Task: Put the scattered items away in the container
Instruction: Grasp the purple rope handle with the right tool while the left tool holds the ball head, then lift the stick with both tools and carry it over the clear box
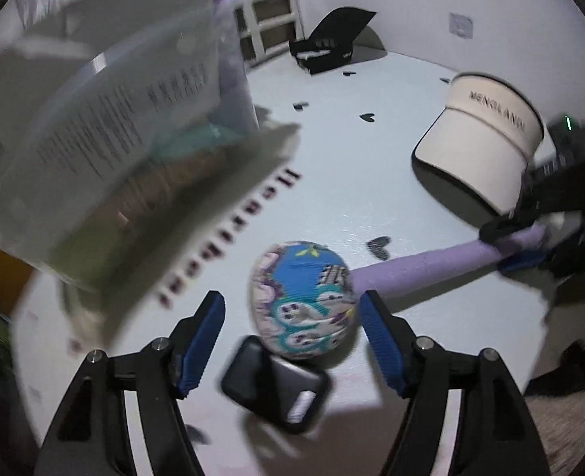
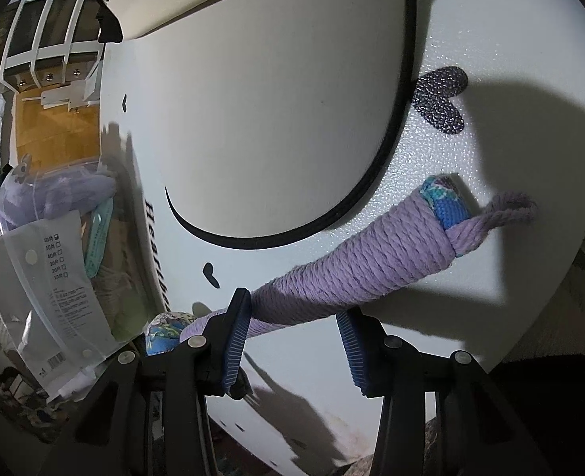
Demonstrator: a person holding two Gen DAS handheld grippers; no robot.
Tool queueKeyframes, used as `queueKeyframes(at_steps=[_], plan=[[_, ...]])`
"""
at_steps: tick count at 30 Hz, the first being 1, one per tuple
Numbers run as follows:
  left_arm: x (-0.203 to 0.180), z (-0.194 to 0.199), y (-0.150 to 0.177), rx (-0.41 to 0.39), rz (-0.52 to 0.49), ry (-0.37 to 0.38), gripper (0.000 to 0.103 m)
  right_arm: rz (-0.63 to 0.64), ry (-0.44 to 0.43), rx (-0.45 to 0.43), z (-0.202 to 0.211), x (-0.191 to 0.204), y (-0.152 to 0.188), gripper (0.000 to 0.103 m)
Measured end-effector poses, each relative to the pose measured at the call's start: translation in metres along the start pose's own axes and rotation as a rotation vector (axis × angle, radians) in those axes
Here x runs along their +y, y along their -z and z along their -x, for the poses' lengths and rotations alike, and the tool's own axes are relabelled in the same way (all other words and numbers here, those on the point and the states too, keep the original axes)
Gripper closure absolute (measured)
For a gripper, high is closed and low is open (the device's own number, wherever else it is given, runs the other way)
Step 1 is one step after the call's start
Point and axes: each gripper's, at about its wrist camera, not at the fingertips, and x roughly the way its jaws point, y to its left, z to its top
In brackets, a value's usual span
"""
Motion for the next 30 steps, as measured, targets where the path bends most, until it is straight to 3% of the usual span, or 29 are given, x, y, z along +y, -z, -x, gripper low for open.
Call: queueKeyframes(at_steps=[6, 15, 16, 17, 19, 25, 30], plan=[[0.029, -0.028, -0.008, 0.046, 0.274, 0.102, 0.033, 0.012, -0.004, -0.021, 0.002, -0.002, 0.001, 0.058], [0.024, -0.031, -0.003, 0.046, 0.277, 0.141, 0.034, 0.105, 0.032, -0.017, 0.008, 0.003, 0.006, 0.056], [0.024, -0.032, -0.004, 0.047, 0.271, 0.139, 0.034, 0.134, 0.039, -0.008, 0.011, 0.005, 0.009, 0.051], [0.023, -0.033, -0.005, 0.047, 0.266, 0.137, 0.034, 0.207, 0.060, -0.008, 0.018, 0.012, 0.014, 0.034], [0.025, -0.032, -0.004, 0.046, 0.264, 0.138, 0.034, 0.355, 0.103, -0.009, 0.032, 0.027, 0.025, 0.025], [0.025, -0.034, -0.004, 0.026, 0.241, 0.154, 0.034, 1.201, 0.457, -0.229, 0.053, 0.090, 0.094, 0.025], [0.023, -0.035, -0.003, 0.023, 0.234, 0.159, 0.034, 1.666, 0.614, -0.196, 0.008, 0.088, 0.133, 0.025]])
